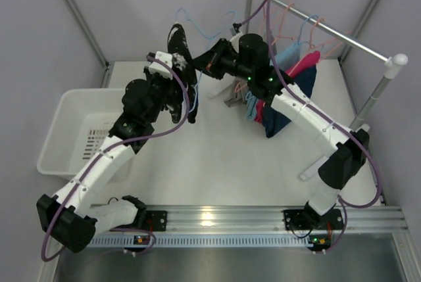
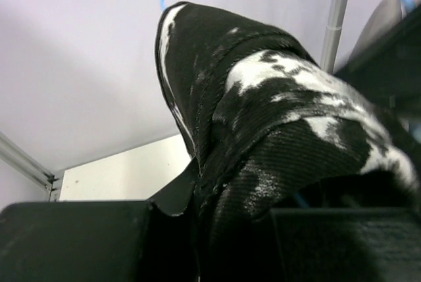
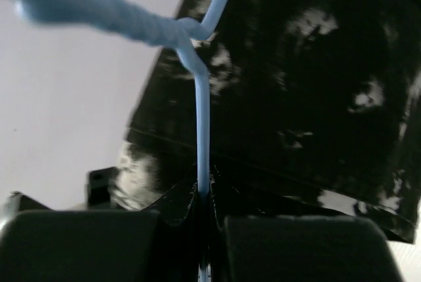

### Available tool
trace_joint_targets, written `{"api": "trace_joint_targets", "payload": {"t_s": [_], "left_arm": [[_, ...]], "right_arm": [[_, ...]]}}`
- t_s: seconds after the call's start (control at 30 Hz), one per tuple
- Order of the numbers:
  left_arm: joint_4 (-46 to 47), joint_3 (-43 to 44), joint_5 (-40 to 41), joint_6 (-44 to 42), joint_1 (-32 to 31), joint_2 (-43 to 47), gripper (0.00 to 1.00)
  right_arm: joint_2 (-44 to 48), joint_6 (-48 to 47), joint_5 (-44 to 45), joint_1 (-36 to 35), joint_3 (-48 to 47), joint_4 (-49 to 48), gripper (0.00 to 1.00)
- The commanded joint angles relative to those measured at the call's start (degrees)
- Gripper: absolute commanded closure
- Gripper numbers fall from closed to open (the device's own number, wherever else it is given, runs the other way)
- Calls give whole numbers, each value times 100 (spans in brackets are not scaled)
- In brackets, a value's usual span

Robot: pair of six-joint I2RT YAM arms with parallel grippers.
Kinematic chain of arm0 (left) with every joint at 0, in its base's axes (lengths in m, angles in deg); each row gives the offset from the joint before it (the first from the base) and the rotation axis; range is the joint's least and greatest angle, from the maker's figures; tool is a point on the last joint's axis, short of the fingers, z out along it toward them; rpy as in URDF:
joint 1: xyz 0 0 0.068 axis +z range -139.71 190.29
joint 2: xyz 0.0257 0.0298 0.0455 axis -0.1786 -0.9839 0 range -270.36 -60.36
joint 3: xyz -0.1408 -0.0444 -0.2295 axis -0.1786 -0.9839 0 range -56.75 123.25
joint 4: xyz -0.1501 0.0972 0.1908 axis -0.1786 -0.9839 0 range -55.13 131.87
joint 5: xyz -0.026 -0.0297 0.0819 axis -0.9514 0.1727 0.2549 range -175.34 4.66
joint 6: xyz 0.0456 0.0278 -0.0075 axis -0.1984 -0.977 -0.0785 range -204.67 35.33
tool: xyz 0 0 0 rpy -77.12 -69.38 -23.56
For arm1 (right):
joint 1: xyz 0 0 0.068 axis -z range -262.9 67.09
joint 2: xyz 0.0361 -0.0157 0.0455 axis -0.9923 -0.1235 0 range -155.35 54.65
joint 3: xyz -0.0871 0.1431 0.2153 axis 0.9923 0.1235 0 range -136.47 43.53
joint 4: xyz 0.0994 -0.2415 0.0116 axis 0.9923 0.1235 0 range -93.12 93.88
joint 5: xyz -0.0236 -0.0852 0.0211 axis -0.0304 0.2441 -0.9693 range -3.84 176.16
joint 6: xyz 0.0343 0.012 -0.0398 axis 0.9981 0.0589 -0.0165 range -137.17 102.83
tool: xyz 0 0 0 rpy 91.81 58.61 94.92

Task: Remove the trousers from the hanger

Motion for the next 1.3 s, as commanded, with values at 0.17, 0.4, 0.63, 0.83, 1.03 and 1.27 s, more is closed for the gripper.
{"api": "trace_joint_targets", "payload": {"t_s": [0.17, 0.4, 0.63, 0.83, 1.03, 1.27], "left_arm": [[595, 1335, 324, 149, 17, 308, 100], [33, 2530, 483, 412, 148, -17, 100], [-275, 3647, 658, 335, 148, -272, 100], [-47, 3920, 1351, -447, 148, -202, 100], [382, 3824, 2863, -1976, 148, 113, 100], [226, 3157, 3058, -2127, 1403, 948, 100]], "right_arm": [[632, -390, -4, 61, 964, -540, 100], [922, -461, -4, -79, 1615, -532, 100], [984, -522, 5, -167, 1915, -690, 100], [914, -601, -66, -308, 1740, -804, 100], [843, -654, -110, -387, 1599, -804, 100], [799, -689, -162, -431, 1493, -795, 100]]}}
